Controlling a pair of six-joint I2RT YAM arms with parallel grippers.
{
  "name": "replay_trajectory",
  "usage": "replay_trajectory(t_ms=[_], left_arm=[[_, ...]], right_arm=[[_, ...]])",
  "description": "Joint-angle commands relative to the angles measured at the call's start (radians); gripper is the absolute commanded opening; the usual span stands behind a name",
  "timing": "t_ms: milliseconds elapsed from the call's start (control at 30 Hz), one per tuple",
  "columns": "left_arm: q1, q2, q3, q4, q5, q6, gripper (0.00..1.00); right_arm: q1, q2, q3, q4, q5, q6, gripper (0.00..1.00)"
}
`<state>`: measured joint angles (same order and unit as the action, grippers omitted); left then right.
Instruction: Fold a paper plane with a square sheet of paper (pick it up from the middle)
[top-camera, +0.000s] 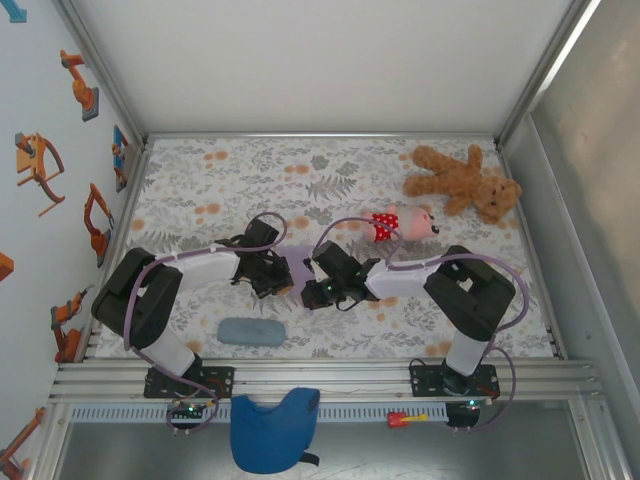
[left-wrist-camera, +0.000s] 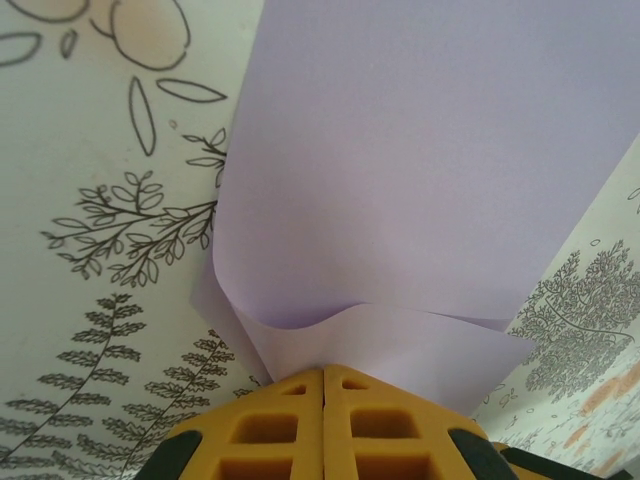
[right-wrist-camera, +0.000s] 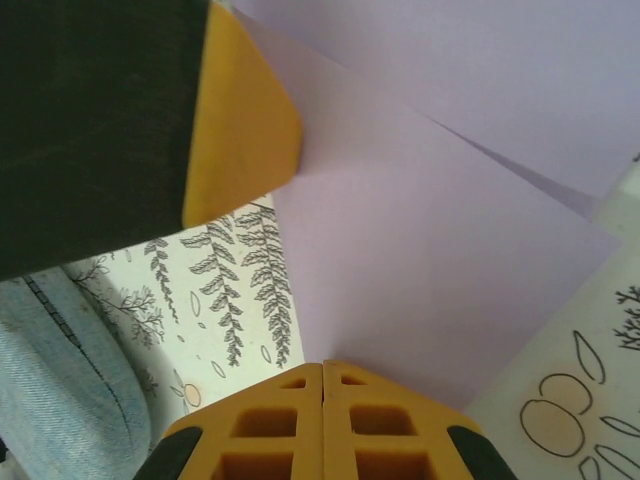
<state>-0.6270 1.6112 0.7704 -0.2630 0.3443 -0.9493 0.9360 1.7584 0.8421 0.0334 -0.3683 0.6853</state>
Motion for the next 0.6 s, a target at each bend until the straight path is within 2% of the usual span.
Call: replay_trajectory(t_ms=[0, 200, 567], left_arm=[[0.002, -0.039, 0.006, 0.007, 0.029, 0.037, 0.07], [-0.002, -0.095, 0.007, 0.064, 0.077, 0.13, 0.1], [-0.037, -0.033, -0.075, 0.232, 0.092, 0.087, 0.1]], right_arm=[[0.006, 0.021, 0.014, -0.039, 0.036, 0.008, 0.0], [0.006, 0.065, 0.038, -0.15, 0.06, 0.016, 0.0], [0.007, 0.083, 0.048, -0.176, 0.054, 0.045, 0.0]])
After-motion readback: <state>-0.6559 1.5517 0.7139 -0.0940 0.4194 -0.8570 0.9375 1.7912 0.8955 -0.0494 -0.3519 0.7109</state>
